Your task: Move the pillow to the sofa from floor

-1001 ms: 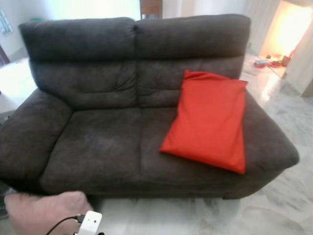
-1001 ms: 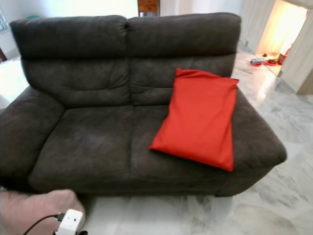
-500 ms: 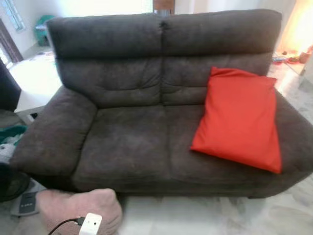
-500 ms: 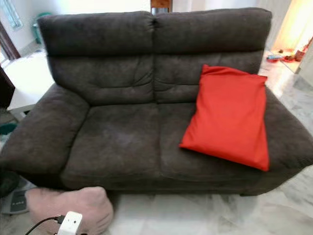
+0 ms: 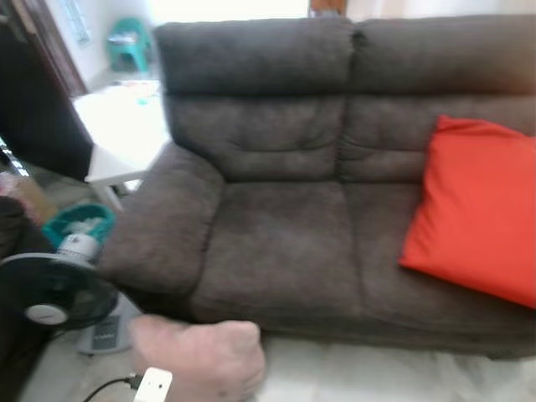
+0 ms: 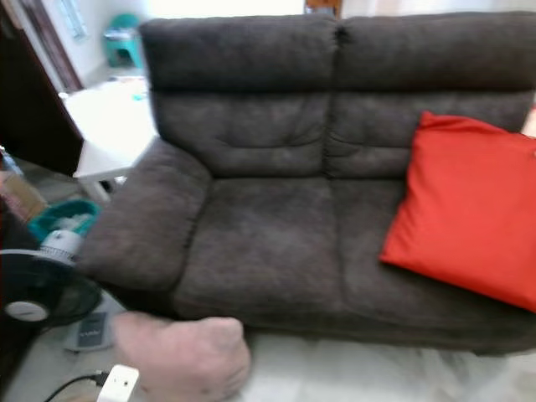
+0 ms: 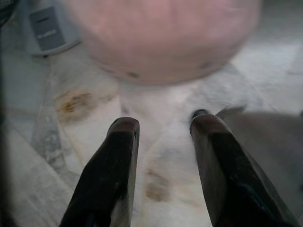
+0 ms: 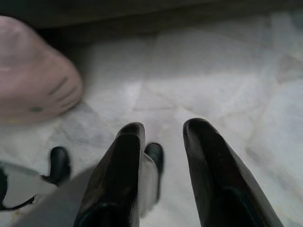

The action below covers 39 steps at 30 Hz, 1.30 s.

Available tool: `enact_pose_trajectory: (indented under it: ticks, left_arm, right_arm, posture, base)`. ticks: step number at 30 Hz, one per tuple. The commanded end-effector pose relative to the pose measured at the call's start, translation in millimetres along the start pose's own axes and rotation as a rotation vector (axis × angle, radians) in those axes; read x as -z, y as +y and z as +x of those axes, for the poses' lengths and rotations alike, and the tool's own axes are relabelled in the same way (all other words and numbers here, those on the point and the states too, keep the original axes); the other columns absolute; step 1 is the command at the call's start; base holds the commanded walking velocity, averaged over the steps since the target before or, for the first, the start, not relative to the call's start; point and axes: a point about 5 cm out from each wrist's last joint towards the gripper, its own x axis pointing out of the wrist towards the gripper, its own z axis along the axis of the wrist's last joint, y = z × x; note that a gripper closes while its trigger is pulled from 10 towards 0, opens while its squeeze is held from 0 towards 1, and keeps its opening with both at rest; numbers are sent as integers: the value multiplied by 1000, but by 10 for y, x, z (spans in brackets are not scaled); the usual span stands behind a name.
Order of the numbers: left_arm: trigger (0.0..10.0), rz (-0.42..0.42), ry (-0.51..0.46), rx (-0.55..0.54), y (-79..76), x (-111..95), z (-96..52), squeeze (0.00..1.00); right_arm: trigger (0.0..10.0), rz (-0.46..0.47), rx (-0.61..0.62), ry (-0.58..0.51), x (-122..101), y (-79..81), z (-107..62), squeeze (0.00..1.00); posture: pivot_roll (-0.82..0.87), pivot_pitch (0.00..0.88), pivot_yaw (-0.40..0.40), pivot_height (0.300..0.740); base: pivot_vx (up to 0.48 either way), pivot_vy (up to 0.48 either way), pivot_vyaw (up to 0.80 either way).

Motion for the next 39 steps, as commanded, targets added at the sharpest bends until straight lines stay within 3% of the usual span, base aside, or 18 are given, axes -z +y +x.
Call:
enact_pose_trajectory:
  ticks: [1,22,32,39]
  left_arm:
    - [10000,-3,23,-13,57,56,-18,0]
    - [10000,-6,19,-12,51,52,-17,0]
    - [10000,-6,-17,-28,56,19,-18,0]
    - [10000,-54,-134,-117,104,-67,-38,0]
  right_arm:
    - [10000,13,-7,9,34,32,0,0]
    - [10000,15,-8,10,33,27,-1,0]
    - [10000,24,-4,-9,17,23,-2,0]
    - [10000,34,35,-110,-68,11,-8,0]
  posture:
    - [87,5,1,740]
    - [87,8,0,740]
    - [89,12,-2,740]
    - [86,11,-3,740]
  base:
    - [0,480,0]
    - [0,468,0]
    - [0,0,0]
    - [0,0,0]
